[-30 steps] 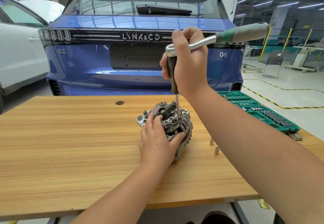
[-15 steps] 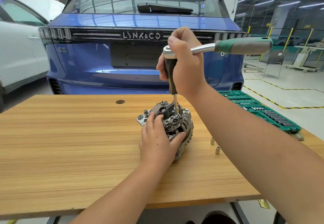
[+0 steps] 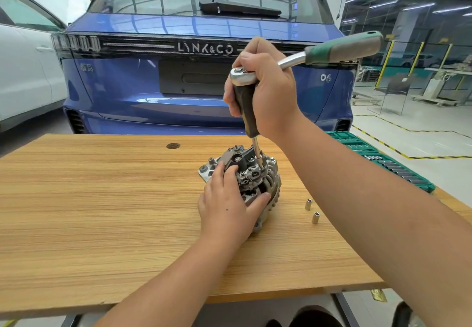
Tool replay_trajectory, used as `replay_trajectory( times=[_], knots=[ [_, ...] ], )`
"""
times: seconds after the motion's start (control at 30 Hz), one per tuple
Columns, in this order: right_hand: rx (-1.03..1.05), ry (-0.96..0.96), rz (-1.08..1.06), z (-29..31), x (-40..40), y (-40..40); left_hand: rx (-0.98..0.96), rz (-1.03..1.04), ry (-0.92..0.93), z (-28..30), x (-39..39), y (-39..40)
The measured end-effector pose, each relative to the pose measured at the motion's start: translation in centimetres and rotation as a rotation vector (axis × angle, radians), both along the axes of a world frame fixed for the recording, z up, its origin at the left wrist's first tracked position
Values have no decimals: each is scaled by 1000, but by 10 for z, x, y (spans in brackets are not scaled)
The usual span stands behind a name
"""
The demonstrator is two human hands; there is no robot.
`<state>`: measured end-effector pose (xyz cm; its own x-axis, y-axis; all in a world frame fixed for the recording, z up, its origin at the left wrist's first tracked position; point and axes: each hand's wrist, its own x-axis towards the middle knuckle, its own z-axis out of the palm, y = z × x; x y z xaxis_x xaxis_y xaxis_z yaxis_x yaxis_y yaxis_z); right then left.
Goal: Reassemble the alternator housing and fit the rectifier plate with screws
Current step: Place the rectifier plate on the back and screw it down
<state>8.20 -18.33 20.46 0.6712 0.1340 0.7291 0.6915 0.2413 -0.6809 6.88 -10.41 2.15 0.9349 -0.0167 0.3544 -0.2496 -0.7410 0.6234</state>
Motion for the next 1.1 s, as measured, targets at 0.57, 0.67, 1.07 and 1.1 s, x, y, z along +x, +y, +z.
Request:
replay_trajectory(
  times=[0.57, 0.67, 1.07, 1.1],
  knots=[
    [-948, -609, -848, 16, 4, -12, -239, -428, -99, 48, 33, 15],
    [-1289, -627, -969, 26, -4, -4, -44, -489, -203, 57, 50, 26],
    [-1770, -592, -991, 52, -26, 0, 218, -366, -27, 54, 56, 11],
    [-1771, -554, -1015, 51, -27, 0, 265, -312, -33, 53, 51, 7]
  ],
)
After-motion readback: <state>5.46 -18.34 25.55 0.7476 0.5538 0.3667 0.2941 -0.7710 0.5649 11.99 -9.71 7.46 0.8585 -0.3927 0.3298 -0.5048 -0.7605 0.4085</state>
